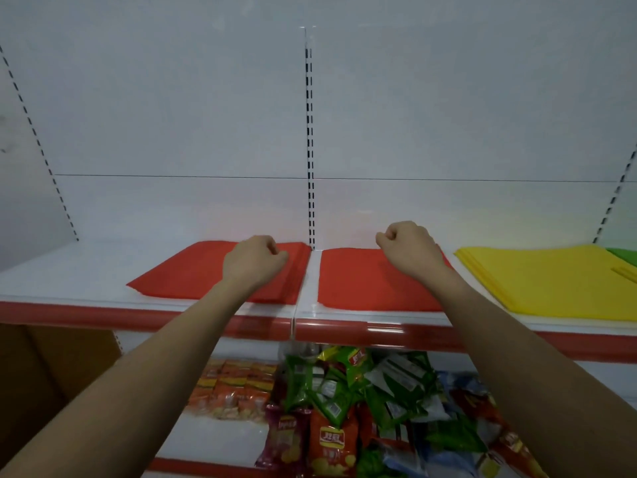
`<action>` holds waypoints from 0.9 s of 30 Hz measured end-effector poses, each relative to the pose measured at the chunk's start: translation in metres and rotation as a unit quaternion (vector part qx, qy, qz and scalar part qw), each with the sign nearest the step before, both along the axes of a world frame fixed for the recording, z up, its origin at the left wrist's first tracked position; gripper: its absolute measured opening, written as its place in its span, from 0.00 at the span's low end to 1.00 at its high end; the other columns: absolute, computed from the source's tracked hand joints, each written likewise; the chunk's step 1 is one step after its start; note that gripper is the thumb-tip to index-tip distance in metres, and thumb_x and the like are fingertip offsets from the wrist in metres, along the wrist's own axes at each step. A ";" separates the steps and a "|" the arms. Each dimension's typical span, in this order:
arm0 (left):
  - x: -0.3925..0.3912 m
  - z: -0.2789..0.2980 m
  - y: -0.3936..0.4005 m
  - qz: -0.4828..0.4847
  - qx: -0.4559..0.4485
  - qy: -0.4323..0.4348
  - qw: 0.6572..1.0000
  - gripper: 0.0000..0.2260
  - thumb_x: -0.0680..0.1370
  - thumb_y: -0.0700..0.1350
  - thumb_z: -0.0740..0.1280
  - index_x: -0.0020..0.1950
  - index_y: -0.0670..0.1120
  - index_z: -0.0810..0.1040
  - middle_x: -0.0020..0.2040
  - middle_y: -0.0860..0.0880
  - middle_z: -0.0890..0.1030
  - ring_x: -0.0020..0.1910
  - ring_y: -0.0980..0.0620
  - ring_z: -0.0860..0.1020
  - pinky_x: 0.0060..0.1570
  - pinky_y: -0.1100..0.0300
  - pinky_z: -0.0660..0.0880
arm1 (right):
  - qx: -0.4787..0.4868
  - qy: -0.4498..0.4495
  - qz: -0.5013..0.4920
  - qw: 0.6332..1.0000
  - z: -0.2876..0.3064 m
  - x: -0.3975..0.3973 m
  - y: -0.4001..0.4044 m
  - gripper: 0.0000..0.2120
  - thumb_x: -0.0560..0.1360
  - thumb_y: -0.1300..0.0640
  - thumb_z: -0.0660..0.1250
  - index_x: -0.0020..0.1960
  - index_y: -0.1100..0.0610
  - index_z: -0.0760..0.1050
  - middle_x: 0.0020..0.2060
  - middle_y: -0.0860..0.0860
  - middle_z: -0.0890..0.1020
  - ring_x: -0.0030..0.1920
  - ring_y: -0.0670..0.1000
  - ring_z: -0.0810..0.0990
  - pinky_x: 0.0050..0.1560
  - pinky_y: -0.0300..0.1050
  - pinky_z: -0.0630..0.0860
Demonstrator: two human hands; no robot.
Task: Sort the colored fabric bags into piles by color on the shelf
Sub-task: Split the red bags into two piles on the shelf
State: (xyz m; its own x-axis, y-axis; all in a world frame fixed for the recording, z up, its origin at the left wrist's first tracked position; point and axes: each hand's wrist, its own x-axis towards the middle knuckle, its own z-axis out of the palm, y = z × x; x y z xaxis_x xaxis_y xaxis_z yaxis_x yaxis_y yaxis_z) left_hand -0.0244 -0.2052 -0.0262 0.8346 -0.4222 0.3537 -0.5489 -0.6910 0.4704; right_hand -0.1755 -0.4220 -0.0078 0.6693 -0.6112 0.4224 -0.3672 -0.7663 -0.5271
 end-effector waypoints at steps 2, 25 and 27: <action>0.014 0.006 0.018 0.011 -0.019 0.004 1.000 0.07 0.74 0.53 0.64 0.39 0.51 0.76 0.41 0.51 0.81 0.43 0.47 0.79 0.41 0.58 0.71 | 0.006 0.001 0.022 1.000 0.009 0.019 0.024 0.16 0.76 0.50 0.61 0.31 0.57 0.69 0.34 0.55 0.78 0.40 0.61 0.78 0.39 0.47 0.70; 0.185 -0.075 0.179 0.066 -0.017 0.055 0.996 0.20 0.75 0.52 0.65 0.64 0.45 0.77 0.60 0.43 0.74 0.63 0.42 0.69 0.58 0.48 0.70 | 0.060 -0.062 -0.081 0.993 -0.095 0.166 0.162 0.05 0.73 0.64 0.62 0.46 0.56 0.71 0.48 0.57 0.74 0.53 0.58 0.71 0.55 0.49 0.66; 0.186 -0.078 0.178 0.069 -0.027 0.050 0.996 0.21 0.75 0.53 0.65 0.65 0.46 0.76 0.62 0.43 0.74 0.64 0.43 0.68 0.59 0.48 0.70 | 0.073 -0.075 -0.085 0.991 -0.095 0.165 0.161 0.06 0.72 0.64 0.63 0.46 0.55 0.70 0.47 0.55 0.72 0.50 0.56 0.70 0.51 0.46 0.66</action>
State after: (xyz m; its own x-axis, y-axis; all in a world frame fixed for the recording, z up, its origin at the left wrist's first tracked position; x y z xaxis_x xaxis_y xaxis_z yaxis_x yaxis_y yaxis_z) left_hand 0.1619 -0.0275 -0.1039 0.9157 -0.2829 0.2854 -0.3986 -0.7295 0.5558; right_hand -0.0108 -0.2613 -0.1032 0.4878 -0.7713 0.4089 -0.3934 -0.6124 -0.6858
